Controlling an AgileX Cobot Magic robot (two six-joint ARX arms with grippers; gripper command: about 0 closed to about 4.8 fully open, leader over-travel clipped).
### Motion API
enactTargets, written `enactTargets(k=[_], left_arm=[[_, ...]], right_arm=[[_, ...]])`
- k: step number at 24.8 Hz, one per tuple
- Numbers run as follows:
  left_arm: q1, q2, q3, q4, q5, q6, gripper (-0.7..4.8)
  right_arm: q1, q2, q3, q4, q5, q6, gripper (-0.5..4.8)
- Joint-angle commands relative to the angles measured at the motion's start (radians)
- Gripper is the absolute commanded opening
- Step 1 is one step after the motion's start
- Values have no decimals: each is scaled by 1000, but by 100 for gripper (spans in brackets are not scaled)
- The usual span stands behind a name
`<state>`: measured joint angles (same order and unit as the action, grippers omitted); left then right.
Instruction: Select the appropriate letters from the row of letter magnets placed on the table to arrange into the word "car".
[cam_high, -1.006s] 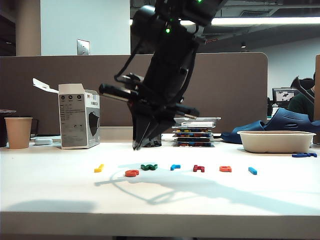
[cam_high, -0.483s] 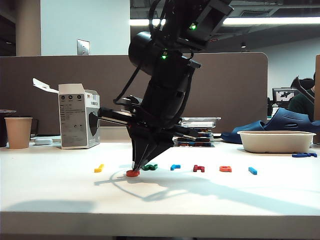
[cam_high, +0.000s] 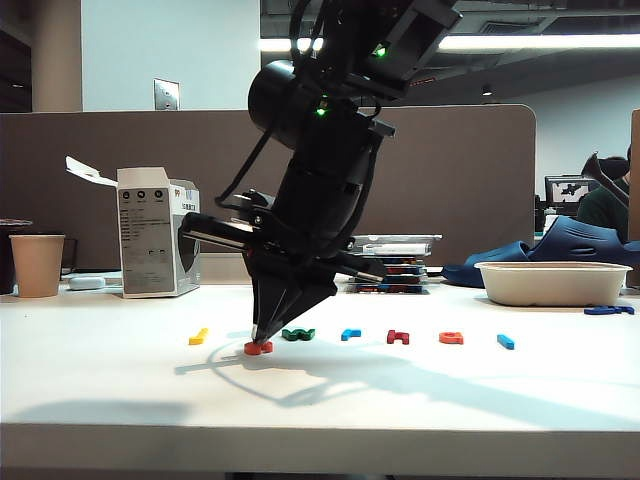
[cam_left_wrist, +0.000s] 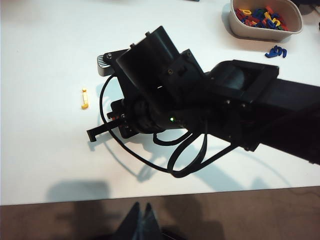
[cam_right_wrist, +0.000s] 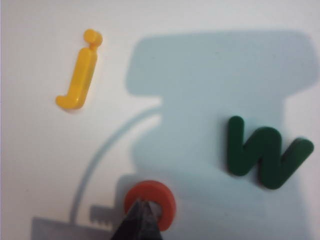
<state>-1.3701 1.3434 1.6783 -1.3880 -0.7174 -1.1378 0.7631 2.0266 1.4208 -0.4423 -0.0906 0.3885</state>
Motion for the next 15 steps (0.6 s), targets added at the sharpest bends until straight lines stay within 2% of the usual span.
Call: enactTargets(k=[1,15], left_arm=[[1,-3,2,2,-3,1,-6],[0,-3,2,2,-3,1,-5]], right_arm=[[7,13,2,-2,-26,5,-5],[84,35,2,-65,-46,0,-5]])
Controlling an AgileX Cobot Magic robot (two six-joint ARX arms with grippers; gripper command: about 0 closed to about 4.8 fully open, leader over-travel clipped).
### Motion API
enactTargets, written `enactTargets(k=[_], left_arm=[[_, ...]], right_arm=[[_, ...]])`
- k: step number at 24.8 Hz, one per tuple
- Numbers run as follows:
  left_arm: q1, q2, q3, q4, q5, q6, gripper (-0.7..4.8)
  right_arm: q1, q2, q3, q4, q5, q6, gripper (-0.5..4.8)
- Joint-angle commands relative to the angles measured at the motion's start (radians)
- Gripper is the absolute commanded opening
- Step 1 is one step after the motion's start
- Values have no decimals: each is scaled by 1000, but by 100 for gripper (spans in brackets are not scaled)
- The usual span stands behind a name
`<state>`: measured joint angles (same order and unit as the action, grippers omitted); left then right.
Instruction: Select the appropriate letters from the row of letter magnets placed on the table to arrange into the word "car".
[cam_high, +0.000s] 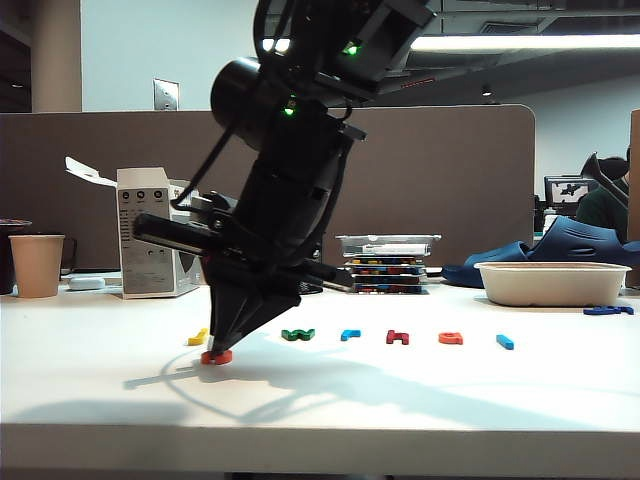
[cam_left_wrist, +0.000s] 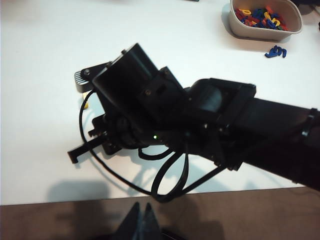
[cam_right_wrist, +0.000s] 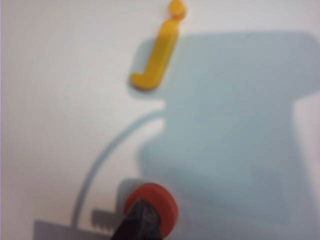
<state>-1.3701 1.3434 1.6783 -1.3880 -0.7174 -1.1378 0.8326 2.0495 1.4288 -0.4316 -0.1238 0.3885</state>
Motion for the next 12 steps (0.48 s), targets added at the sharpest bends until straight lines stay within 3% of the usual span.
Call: enactTargets(k=[1,12], left_arm=[[0,-3,2,2,-2,1,-5],[1,-3,2,3,-2,1,-5]], right_arm=[[18,13,-6,-85,-13,0,-5],[56,10,-6,-181,-35,-4,-5]])
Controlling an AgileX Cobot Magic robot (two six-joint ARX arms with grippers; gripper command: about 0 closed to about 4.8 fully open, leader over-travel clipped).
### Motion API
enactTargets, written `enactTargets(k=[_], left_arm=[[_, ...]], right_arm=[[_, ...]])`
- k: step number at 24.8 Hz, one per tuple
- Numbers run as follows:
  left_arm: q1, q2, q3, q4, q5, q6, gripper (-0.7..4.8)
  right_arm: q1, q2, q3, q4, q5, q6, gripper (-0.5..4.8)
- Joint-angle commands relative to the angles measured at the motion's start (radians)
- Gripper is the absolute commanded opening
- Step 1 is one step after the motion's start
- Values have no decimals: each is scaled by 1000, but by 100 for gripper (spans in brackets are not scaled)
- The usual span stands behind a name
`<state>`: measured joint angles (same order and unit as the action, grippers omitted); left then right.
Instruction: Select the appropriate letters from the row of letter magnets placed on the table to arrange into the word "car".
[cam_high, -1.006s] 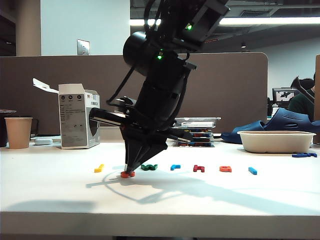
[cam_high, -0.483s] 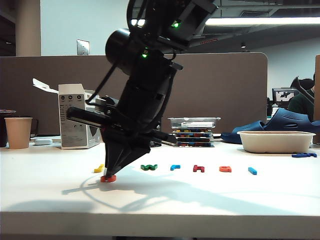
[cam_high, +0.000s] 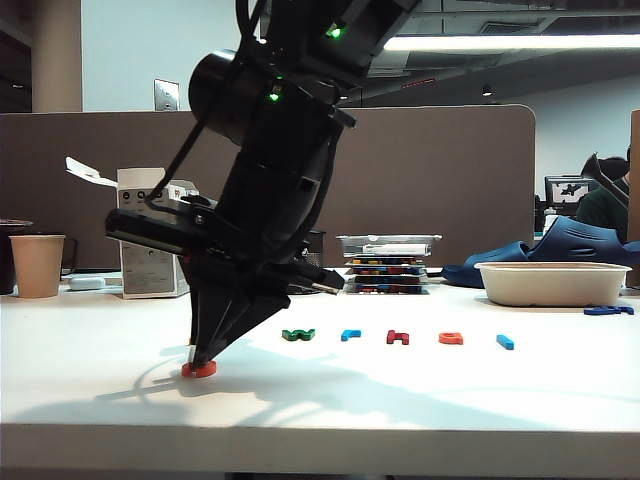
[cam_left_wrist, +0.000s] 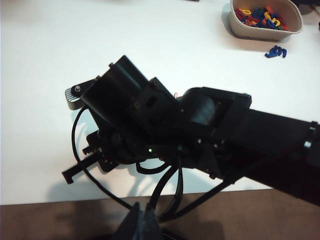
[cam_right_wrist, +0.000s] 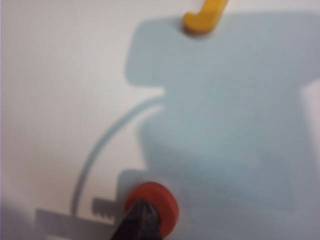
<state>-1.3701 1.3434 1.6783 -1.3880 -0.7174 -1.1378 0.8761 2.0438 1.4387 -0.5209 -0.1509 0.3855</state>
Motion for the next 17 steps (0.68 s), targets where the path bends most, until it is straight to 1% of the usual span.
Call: enactTargets(k=[1,4,8,17], left_arm=[[0,-3,1,3,-2,1,-5],[0,-3,2,2,-2,1,-6],[1,-3,2,3,-2,1,-5],[1,-3,2,2,-2,1,-6]], right_arm=[[14,13,-16,-90,-8,-1,-5],[11,-3,-16,-71,-3,-1,-5],[0,-31,-16,-59,27,-4,-5],[-16,-55,-16,-57,31,-29,-5]])
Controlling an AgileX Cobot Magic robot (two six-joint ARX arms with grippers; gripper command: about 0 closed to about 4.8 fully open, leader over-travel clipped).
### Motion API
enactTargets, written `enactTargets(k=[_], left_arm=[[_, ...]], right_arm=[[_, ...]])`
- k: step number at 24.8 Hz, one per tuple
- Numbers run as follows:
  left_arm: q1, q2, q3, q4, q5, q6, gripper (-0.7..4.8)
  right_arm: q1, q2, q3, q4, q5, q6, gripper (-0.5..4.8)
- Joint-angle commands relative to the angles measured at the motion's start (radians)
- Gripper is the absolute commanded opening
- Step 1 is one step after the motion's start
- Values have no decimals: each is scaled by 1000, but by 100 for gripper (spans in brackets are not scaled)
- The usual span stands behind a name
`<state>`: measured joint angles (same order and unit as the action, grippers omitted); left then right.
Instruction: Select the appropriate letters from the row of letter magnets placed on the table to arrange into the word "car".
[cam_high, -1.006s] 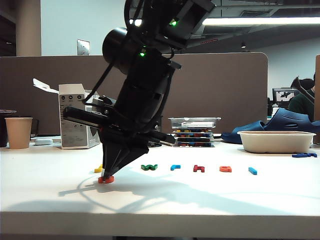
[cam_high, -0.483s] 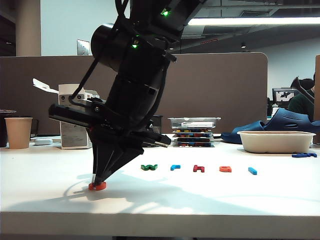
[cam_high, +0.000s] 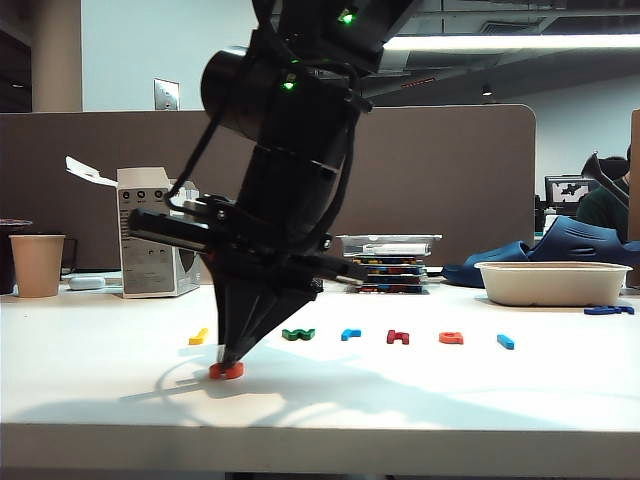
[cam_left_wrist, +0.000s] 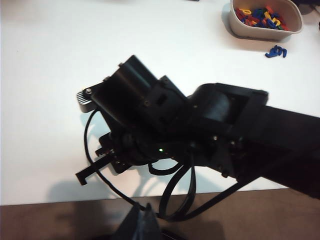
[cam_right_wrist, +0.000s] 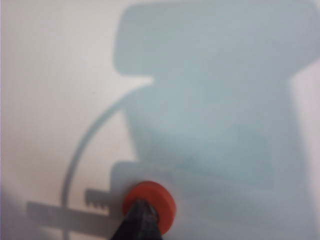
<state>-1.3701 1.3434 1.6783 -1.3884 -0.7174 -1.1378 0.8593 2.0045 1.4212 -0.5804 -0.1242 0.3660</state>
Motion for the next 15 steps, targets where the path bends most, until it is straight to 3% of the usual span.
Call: enactTargets(k=[1,15], left_arm=[[1,-3,2,3,-2,1,-6],[0,-3,2,3,-3,1,-5]], right_arm=[[2,-21,2,6,6,-22,-5],[3,-56,1,-88,-47,-23,-1]])
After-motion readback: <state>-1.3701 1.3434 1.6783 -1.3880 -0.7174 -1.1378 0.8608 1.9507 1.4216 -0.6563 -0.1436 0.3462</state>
